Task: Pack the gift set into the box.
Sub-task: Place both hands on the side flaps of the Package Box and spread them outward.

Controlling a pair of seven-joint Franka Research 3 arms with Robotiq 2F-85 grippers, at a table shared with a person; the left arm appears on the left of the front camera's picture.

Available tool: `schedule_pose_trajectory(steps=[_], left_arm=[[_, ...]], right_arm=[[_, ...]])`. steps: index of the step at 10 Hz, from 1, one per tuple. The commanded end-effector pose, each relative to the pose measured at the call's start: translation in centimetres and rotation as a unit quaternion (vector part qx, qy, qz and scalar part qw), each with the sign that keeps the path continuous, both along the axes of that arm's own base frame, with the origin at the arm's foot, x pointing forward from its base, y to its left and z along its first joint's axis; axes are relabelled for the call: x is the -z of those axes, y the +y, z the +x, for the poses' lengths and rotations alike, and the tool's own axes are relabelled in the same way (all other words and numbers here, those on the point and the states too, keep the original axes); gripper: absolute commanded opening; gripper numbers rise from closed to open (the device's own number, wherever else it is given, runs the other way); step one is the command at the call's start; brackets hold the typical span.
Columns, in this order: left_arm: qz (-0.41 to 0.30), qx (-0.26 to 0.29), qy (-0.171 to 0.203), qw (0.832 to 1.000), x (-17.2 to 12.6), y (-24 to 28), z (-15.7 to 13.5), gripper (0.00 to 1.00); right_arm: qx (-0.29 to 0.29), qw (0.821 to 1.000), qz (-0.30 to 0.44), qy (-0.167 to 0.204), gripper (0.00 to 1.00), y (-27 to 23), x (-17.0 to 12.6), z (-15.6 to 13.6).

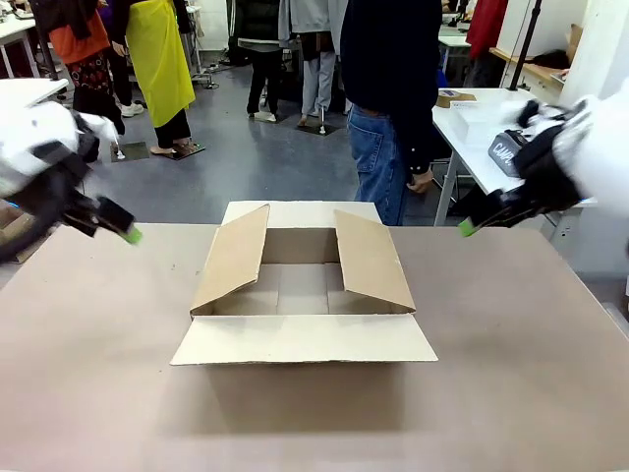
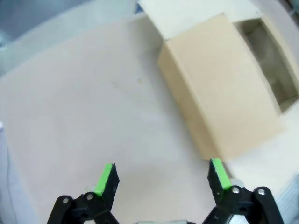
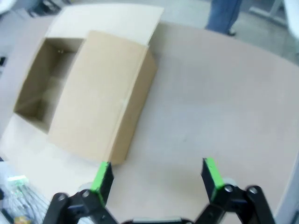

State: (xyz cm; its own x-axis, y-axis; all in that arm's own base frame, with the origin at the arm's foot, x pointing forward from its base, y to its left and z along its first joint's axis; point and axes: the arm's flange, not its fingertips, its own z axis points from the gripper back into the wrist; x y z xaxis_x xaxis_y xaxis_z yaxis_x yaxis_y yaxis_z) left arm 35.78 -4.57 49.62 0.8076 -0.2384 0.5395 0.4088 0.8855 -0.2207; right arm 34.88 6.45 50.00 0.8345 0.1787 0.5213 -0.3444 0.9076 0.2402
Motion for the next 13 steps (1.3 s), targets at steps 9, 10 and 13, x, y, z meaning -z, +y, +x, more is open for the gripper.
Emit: schedule_pose_trajectory(steps=[9,10,13], left_arm=[[-0.493,0.013,0.064,0.868,6.3,22.8,-7.6,1.0],[-0.493,0.013,0.064,0.868,6.3,22.8,-7.6,1.0],[-0.46,0.026,0.117,0.88,5.5,20.4,-5.6,1.0]], right_arm=[[0.122,0.901,0.415,-0.022,1.0,-24.7,0.8,-7.8],[0.122,0.901,0.415,-0.022,1.0,-24.7,0.8,-7.8],[0.098,0.925,0.368,-0.002,1.0,-21.5,-0.5,-6.4]])
